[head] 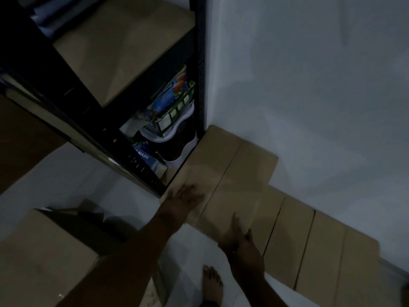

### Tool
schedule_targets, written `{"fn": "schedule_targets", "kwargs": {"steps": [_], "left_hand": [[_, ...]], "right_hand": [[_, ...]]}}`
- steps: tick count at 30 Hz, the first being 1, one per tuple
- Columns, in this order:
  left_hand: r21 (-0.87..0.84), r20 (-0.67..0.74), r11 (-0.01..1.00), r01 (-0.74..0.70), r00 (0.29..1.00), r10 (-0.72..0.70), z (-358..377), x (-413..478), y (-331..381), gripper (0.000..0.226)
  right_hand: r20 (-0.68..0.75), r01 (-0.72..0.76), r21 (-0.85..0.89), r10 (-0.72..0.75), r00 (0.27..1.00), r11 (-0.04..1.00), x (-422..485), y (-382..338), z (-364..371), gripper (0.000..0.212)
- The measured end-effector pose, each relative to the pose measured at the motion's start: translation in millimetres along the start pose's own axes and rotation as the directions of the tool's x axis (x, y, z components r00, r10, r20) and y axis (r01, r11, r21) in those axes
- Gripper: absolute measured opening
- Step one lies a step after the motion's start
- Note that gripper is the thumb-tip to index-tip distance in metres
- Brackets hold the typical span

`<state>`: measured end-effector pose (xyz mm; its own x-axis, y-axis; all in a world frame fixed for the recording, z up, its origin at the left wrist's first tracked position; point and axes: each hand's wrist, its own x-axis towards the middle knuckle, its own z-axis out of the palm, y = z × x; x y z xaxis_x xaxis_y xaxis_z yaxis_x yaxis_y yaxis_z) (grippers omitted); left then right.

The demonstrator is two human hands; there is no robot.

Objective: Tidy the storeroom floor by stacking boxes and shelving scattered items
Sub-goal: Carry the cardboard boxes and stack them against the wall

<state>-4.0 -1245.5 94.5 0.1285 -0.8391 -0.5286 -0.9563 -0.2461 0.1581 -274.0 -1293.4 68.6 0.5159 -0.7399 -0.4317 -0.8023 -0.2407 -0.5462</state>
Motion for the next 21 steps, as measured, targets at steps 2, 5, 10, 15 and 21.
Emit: {"fn": "schedule_targets", "kwargs": {"steps": [2,5,10,15,21], "left_hand": [[-0.062,-0.087,0.995,0.083,0.992,-0.089,13,-16,8,0.084],[-0.235,-0.256,0.963,0.133,0.947,-0.193,46,-53,14,0.074],[-0.489,-0.307,0.838,0.243,0.851,-0.426,97,-155,11,0.049],[-0.624,-0.210,0.635,0.456,0.685,-0.698,157,-260,-21,0.056],[-0.706,-0.036,0.369,0.604,0.490,-0.871,212,-365,-82,0.055]], "right_hand": [[0.068,-0.009,-0.080,0.014,0.998,0.997,1,-4,-14,0.101],[0.023,-0.036,-0.344,0.047,0.999,0.938,-1,-13,-29,0.103],[-0.105,0.004,-0.456,-0.058,0.993,0.890,-35,-43,1,0.074],[-0.066,0.129,-0.423,-0.173,0.983,0.897,-66,-84,55,0.050],[0.054,0.383,-0.293,-0.385,0.921,0.876,-92,-155,135,0.037]]}}
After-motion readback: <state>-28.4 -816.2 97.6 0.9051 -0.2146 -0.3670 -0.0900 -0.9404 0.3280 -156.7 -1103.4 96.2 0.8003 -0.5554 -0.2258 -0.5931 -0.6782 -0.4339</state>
